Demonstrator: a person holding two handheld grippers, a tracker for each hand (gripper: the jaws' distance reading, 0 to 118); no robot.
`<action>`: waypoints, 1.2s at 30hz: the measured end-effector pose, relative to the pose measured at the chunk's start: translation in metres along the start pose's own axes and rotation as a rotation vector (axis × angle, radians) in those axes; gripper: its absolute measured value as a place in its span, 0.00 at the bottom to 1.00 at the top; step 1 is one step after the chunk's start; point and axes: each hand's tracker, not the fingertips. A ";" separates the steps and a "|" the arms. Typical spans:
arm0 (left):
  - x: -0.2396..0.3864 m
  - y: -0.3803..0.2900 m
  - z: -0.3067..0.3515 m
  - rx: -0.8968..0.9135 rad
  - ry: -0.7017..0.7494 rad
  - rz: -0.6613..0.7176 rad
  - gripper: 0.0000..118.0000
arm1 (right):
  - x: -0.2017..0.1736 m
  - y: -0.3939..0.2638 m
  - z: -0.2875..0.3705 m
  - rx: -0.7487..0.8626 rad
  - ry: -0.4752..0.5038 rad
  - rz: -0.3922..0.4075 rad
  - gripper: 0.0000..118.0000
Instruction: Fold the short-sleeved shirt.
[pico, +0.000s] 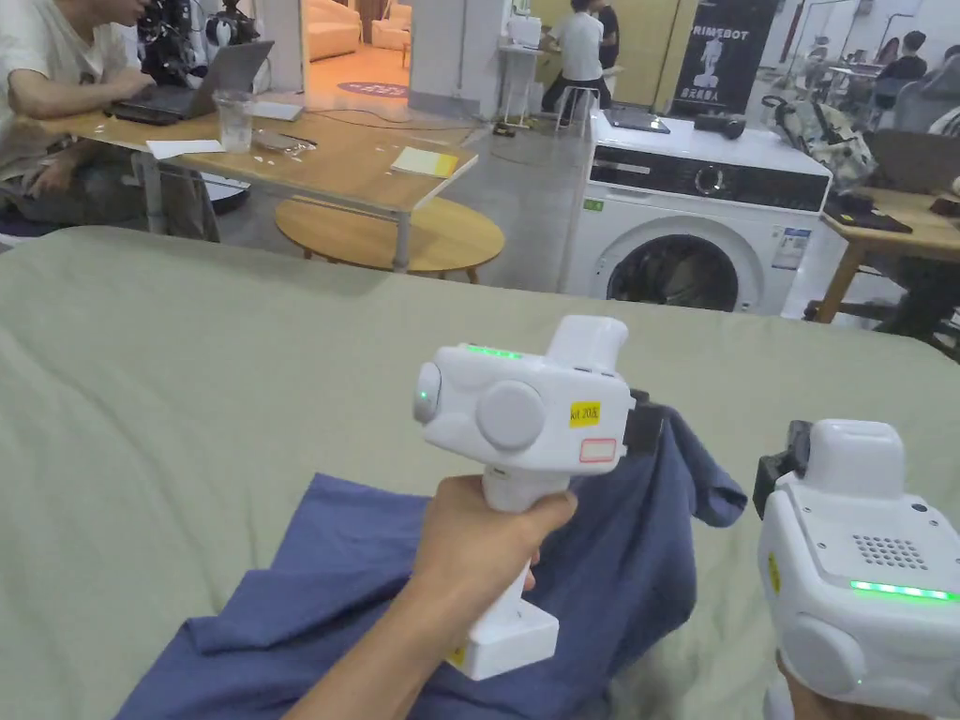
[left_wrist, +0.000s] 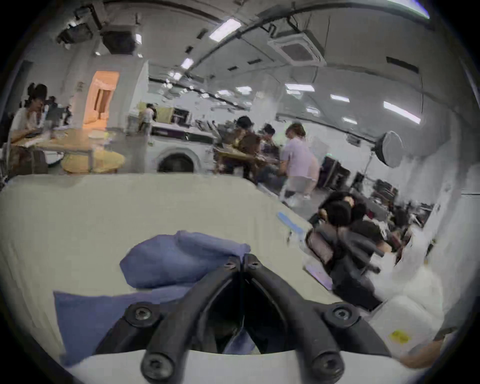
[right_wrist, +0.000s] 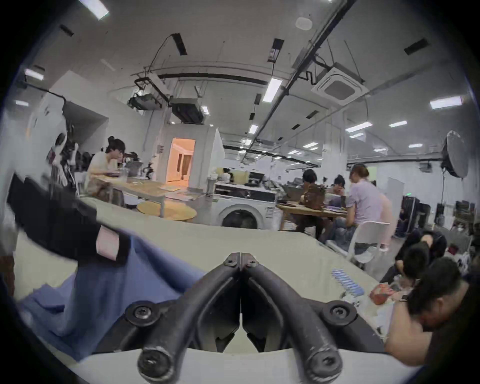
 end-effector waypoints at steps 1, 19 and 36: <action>0.003 -0.012 -0.007 -0.021 -0.005 0.000 0.00 | 0.004 -0.003 0.000 -0.009 -0.001 -0.001 0.00; -0.027 -0.098 0.032 -0.001 0.145 0.091 0.37 | -0.013 -0.031 -0.006 -0.125 0.069 -0.047 0.00; -0.182 -0.063 0.136 0.035 0.628 0.191 0.00 | -0.066 -0.018 -0.029 -0.144 0.190 -0.098 0.00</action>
